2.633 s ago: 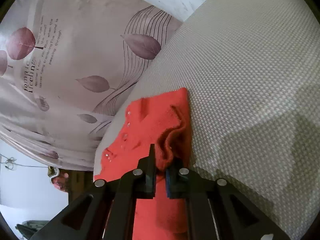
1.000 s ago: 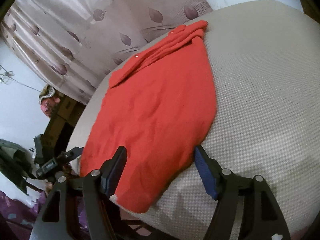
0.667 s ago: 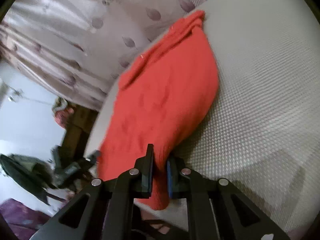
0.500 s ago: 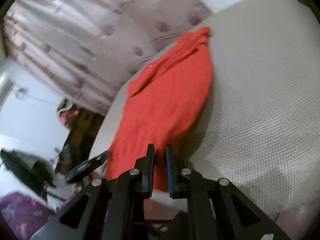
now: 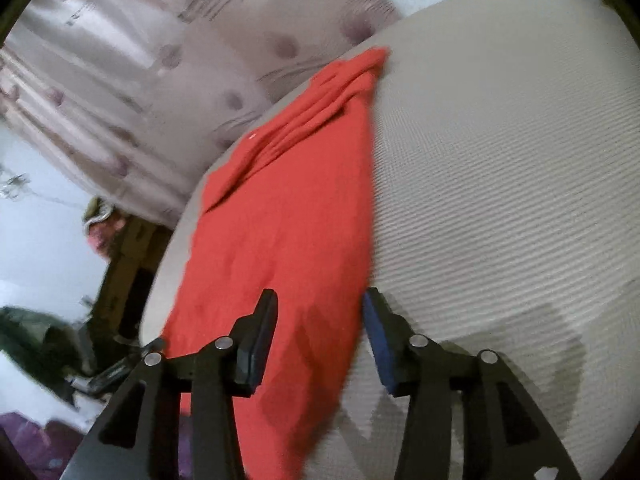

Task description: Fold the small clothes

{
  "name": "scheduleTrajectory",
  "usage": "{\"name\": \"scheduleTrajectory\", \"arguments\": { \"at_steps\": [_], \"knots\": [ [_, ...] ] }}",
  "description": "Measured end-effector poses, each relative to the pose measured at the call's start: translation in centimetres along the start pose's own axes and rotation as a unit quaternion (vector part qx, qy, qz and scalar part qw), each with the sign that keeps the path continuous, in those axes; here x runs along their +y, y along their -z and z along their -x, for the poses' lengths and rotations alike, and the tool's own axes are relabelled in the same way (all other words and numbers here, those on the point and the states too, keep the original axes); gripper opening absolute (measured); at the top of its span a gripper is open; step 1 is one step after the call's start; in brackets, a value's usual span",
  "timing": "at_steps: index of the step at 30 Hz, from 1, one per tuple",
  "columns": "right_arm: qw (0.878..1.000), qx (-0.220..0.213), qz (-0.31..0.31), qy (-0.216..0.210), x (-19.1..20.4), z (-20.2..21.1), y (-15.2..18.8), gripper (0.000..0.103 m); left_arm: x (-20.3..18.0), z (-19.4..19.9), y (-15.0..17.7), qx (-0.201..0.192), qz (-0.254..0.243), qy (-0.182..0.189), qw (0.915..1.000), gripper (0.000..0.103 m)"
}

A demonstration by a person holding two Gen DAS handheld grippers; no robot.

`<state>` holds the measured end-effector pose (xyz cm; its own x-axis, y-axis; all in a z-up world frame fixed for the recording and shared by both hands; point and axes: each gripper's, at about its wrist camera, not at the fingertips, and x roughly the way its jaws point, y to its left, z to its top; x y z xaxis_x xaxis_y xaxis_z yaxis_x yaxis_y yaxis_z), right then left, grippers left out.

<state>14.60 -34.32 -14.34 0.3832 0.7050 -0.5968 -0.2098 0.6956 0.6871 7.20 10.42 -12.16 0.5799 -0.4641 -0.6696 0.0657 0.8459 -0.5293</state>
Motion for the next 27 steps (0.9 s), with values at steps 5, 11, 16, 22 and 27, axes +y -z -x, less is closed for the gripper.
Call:
{"name": "scheduleTrajectory", "arguments": {
  "at_steps": [5,11,16,22,27],
  "knots": [
    [0.998,0.014,0.015,-0.057,1.9,-0.2,3.6,0.043,1.5,-0.1,-0.1,0.003,0.033,0.053,0.9981,0.04],
    [0.999,0.002,-0.001,-0.045,1.6,-0.7,3.9,0.019,1.3,-0.5,-0.6,0.014,0.004,0.074,0.9971,0.041],
    [0.999,0.003,-0.01,-0.051,1.8,-1.2,4.7,0.009,1.6,-0.4,-0.7,0.017,0.024,0.089,0.9956,0.041],
    [0.999,-0.003,-0.021,-0.046,1.0,0.7,5.1,0.011,1.9,0.9,0.1,0.025,0.028,0.076,0.9964,0.041],
    [0.999,0.009,-0.02,-0.044,1.2,0.0,4.4,0.024,0.9,0.7,0.2,0.029,0.014,0.079,0.9963,0.06]
  ]
}}
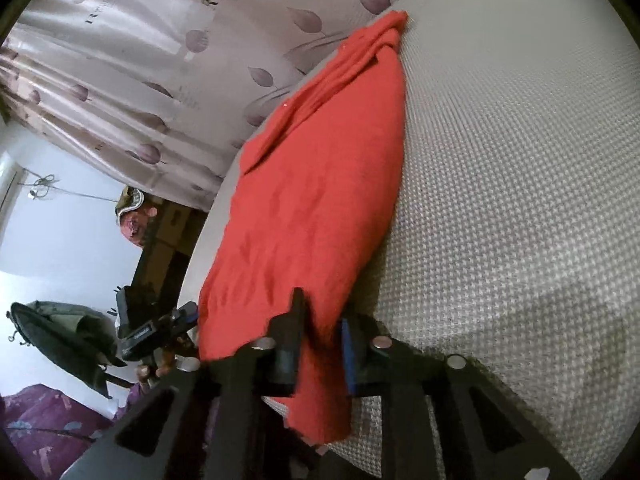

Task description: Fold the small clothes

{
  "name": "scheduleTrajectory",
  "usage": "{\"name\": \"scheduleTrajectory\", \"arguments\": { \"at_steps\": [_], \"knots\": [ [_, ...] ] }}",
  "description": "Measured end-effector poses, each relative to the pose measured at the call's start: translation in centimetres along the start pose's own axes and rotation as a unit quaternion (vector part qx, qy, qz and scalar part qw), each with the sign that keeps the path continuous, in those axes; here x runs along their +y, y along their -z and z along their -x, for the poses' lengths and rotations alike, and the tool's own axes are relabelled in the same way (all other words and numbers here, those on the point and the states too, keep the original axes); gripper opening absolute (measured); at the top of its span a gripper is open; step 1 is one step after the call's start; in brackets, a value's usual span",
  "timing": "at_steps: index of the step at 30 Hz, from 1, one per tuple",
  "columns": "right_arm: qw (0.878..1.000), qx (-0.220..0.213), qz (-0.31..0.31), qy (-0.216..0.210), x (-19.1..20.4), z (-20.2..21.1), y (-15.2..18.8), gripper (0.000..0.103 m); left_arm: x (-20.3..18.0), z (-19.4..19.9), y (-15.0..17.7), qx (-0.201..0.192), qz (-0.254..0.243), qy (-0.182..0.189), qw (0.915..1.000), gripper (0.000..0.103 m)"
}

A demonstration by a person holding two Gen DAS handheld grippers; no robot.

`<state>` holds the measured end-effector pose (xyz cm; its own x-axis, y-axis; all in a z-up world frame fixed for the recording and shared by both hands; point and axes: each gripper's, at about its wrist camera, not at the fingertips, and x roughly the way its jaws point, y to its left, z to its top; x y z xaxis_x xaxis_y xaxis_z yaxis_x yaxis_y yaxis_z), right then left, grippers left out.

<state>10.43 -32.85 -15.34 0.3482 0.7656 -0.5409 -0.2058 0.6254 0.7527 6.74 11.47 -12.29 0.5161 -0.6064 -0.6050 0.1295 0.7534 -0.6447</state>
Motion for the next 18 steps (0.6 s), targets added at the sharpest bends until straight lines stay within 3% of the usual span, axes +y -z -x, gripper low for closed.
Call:
{"name": "scheduleTrajectory", "arguments": {
  "at_steps": [2,5,6,7,8,9,11,18],
  "knots": [
    [1.0,0.002,0.012,0.0,0.7,-0.6,-0.2,0.03,-0.9,-0.4,-0.2,0.001,-0.005,0.01,0.9999,0.083],
    [0.999,0.009,0.031,0.005,1.6,-1.8,-0.4,0.036,-2.7,-1.4,-0.2,-0.006,-0.045,-0.03,0.9985,0.082],
    [0.999,0.008,0.035,0.01,1.7,-2.2,-0.5,0.034,-3.1,-1.7,-0.1,-0.01,-0.059,-0.047,0.9971,0.072],
    [0.999,0.006,0.036,0.017,1.8,-2.5,-0.7,0.027,-3.5,-2.1,0.1,-0.01,-0.072,-0.072,0.9948,0.03],
    [0.999,0.011,0.033,0.029,1.6,-3.1,-0.9,0.022,-3.6,-2.8,0.1,0.003,-0.077,-0.099,0.9921,0.006],
    [0.999,0.015,0.029,0.037,1.4,-3.2,-0.9,0.007,-3.6,-2.8,0.1,-0.005,-0.071,-0.1,0.9924,0.007],
    [0.999,0.011,0.019,0.029,1.0,-3.3,-0.9,0.006,-4.1,-2.7,0.3,-0.016,-0.08,-0.122,0.9891,0.006],
    [1.0,-0.006,0.003,0.014,0.7,-1.8,-0.1,0.006,-7.9,-1.7,0.7,-0.054,-0.174,-0.191,0.9645,0.006]
  ]
}}
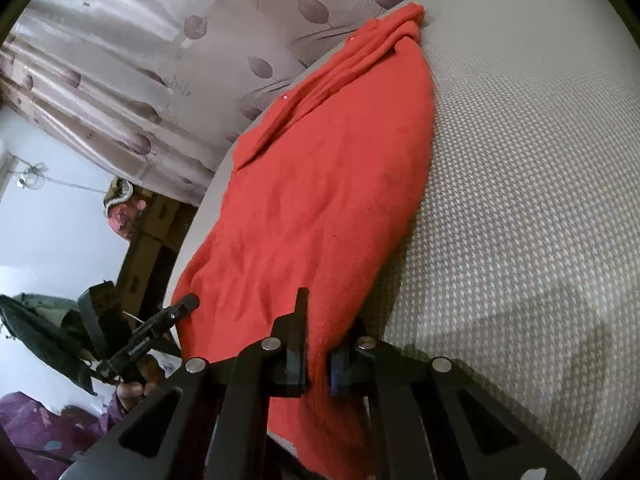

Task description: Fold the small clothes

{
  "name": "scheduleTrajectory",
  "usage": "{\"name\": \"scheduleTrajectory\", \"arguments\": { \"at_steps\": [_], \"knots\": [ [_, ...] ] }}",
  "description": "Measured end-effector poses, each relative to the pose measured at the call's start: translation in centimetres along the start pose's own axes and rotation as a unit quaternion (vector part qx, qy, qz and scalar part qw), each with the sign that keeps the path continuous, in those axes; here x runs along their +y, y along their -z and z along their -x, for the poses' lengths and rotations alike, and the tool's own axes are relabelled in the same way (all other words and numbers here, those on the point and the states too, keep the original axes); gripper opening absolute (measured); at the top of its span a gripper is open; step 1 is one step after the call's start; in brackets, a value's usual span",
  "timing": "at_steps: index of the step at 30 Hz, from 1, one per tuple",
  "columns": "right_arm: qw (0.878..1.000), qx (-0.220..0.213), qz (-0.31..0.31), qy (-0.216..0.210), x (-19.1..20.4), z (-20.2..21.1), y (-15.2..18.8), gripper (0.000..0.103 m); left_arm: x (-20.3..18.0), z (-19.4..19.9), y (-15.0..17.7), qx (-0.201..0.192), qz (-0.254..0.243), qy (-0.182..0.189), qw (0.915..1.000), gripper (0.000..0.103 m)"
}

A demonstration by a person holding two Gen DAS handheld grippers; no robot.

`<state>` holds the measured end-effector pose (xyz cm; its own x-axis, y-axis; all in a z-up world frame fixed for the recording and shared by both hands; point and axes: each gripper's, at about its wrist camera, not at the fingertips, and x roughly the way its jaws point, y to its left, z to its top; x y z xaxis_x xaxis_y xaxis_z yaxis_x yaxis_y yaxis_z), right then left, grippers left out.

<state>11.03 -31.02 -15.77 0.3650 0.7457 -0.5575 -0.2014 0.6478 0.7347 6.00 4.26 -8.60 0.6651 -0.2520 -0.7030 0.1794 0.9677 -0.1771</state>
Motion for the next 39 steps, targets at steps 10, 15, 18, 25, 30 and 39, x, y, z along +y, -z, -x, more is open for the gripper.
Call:
{"name": "scheduleTrajectory", "arguments": {
  "at_steps": [10,15,18,25,30,39],
  "knots": [
    [1.0,-0.012,0.004,-0.013,0.5,1.3,0.3,0.006,-1.0,1.2,-1.0,-0.015,-0.027,-0.025,0.9992,0.006],
    [1.0,-0.017,0.005,-0.017,1.0,1.5,0.6,0.006,-1.2,1.4,-1.0,-0.018,-0.028,-0.029,0.999,0.006],
    [0.999,-0.021,0.003,-0.027,0.8,1.4,0.4,0.006,-1.4,1.7,-0.9,-0.02,-0.03,-0.031,0.9989,0.006],
    [0.999,-0.024,0.003,-0.036,0.7,1.7,0.6,0.006,-1.2,2.1,-0.7,-0.026,-0.029,-0.032,0.9987,0.006],
    [0.999,-0.023,0.005,-0.042,1.0,1.8,0.5,0.006,-0.4,2.8,-0.4,-0.027,-0.014,-0.026,0.9992,0.006],
    [0.998,-0.02,0.005,-0.053,1.1,2.8,1.1,0.006,1.6,3.6,0.4,-0.014,0.013,-0.015,0.9997,0.006]
  ]
}}
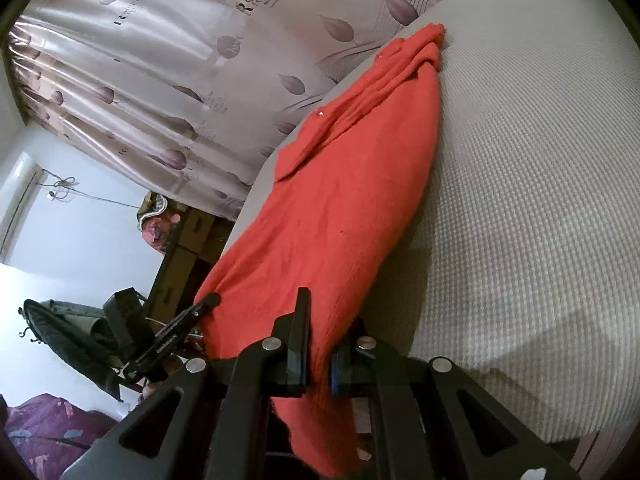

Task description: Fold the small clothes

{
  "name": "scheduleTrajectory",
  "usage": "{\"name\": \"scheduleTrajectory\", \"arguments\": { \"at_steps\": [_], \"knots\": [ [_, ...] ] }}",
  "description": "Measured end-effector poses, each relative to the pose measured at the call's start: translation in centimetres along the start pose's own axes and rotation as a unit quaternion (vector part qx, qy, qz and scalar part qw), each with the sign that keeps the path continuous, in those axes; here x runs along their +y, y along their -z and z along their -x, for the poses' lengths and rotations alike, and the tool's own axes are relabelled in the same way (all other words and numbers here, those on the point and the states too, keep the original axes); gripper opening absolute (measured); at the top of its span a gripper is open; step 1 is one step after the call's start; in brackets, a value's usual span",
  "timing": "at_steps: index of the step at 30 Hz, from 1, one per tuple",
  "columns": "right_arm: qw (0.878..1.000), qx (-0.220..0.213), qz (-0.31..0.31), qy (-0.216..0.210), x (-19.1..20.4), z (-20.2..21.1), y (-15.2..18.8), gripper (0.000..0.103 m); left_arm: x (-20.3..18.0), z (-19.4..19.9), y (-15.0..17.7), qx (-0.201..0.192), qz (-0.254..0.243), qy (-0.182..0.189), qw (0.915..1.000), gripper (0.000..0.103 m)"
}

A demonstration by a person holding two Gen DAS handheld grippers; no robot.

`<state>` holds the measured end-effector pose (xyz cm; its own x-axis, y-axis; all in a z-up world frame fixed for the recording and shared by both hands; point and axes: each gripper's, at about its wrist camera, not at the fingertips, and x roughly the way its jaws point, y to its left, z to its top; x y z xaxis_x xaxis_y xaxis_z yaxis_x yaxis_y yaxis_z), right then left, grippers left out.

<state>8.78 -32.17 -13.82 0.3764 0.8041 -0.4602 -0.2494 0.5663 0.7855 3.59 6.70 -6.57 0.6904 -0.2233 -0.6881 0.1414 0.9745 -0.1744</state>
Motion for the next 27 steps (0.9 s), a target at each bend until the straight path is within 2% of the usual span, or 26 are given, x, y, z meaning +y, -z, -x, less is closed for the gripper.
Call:
{"name": "scheduleTrajectory", "arguments": {
  "at_steps": [5,11,18,27],
  "knots": [
    [1.0,0.003,0.003,-0.012,1.0,0.4,-0.4,0.006,0.4,0.3,-0.6,0.002,0.009,0.012,0.9999,0.006],
    [0.999,0.0,0.016,-0.033,2.7,0.5,-3.4,0.007,0.9,0.1,-3.7,-0.011,0.029,0.037,0.9988,0.006],
    [0.999,0.002,0.05,-0.018,3.9,-0.7,-8.1,0.007,1.9,-1.6,-8.6,-0.033,0.058,0.054,0.9963,0.006],
    [0.998,0.005,0.062,0.005,3.1,-3.2,-14.0,0.007,3.0,-5.4,-12.8,-0.04,0.069,0.047,0.9957,0.006]
  ]
}}
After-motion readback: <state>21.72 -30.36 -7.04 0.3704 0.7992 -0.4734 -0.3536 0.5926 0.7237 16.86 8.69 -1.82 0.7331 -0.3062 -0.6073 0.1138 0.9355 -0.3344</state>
